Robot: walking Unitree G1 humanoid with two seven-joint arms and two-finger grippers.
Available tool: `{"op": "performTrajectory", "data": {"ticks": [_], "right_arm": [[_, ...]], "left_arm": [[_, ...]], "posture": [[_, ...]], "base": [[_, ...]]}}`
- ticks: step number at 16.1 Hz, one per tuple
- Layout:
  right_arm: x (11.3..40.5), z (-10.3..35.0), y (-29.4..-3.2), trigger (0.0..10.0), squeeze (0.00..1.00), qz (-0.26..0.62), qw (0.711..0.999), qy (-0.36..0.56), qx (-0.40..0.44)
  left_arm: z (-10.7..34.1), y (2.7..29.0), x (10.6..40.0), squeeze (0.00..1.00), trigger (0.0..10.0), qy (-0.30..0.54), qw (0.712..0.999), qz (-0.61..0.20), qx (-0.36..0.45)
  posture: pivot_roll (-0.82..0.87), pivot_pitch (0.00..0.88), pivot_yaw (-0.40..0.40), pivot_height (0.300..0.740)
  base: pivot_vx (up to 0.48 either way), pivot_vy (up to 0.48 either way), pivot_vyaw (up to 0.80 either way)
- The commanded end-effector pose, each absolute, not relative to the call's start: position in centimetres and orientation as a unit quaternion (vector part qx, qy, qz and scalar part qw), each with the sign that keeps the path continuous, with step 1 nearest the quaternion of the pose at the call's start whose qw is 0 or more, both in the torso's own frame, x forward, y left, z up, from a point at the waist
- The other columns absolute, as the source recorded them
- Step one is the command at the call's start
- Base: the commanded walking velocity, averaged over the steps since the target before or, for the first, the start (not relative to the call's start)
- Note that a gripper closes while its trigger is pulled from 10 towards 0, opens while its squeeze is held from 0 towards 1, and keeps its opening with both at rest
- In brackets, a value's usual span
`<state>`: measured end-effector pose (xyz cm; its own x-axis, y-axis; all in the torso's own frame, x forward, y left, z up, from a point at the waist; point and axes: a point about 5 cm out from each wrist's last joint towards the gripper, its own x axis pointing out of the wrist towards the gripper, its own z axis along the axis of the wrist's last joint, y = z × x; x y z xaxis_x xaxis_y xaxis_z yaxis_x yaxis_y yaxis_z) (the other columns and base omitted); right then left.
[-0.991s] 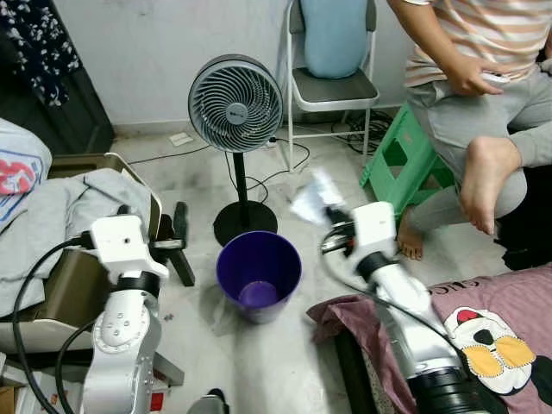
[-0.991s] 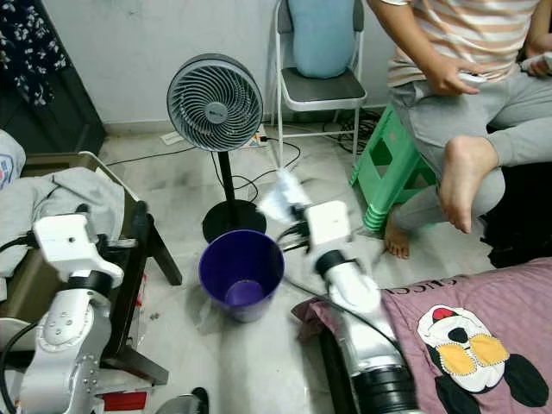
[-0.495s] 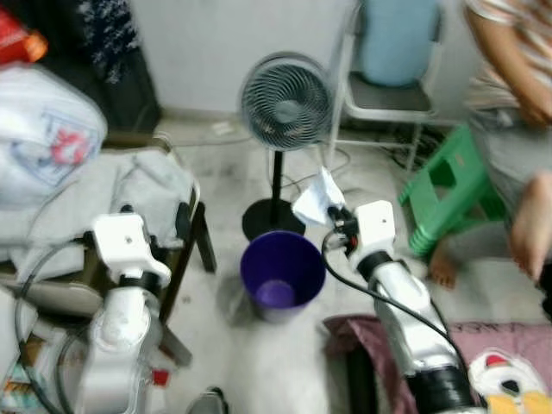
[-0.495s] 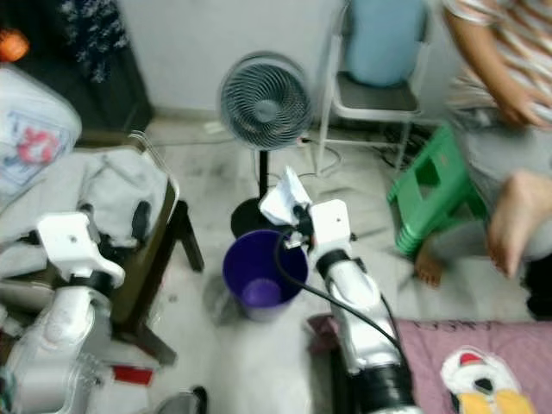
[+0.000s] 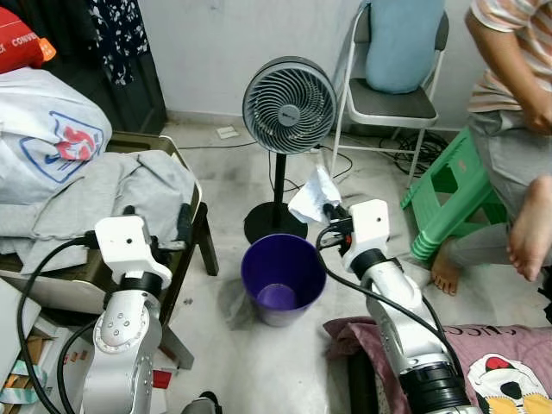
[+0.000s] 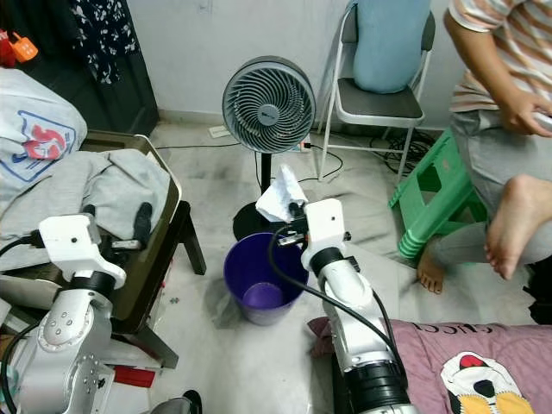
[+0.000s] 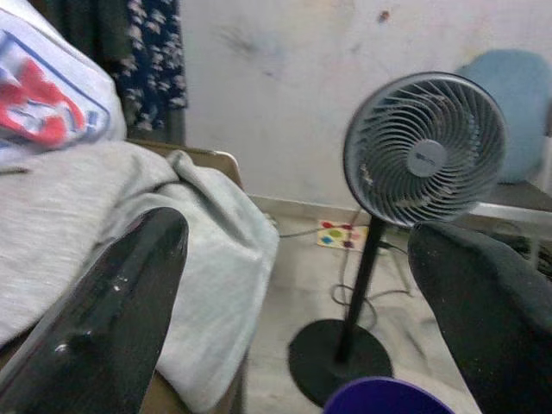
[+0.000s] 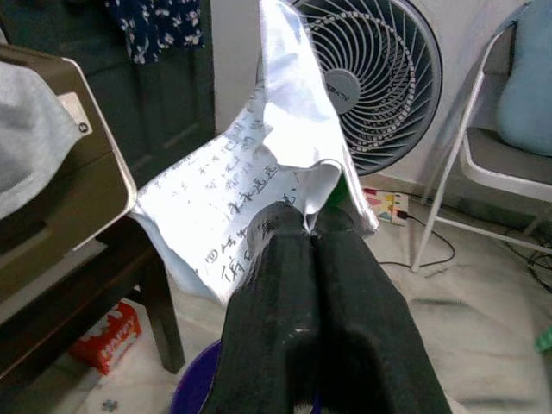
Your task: Clean up the room
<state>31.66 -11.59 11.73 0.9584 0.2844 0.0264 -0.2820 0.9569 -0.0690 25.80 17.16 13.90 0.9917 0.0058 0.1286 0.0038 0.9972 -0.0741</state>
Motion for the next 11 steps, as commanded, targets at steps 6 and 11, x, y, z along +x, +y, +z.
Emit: {"op": "performTrajectory", "data": {"ticks": [6, 11], "right_arm": [[32.4, 12.1, -10.1, 10.0, 0.00, 0.115, 0.993, -0.010, 0.007], [33.3, 13.6, -7.0, 10.0, 0.00, 0.123, 0.991, -0.024, 0.043]], "left_arm": [[15.6, 18.1, 23.6, 0.00, 10.0, -0.079, 0.992, -0.097, 0.002], [16.0, 17.3, 22.6, 0.00, 10.0, -0.039, 0.984, -0.165, -0.062]], "posture": [[0.07, 0.227, -0.023, 0.740], [0.13, 0.283, 0.042, 0.740]], "base": [[0.000, 0.000, 0.00], [0.000, 0.000, 0.00]]}}
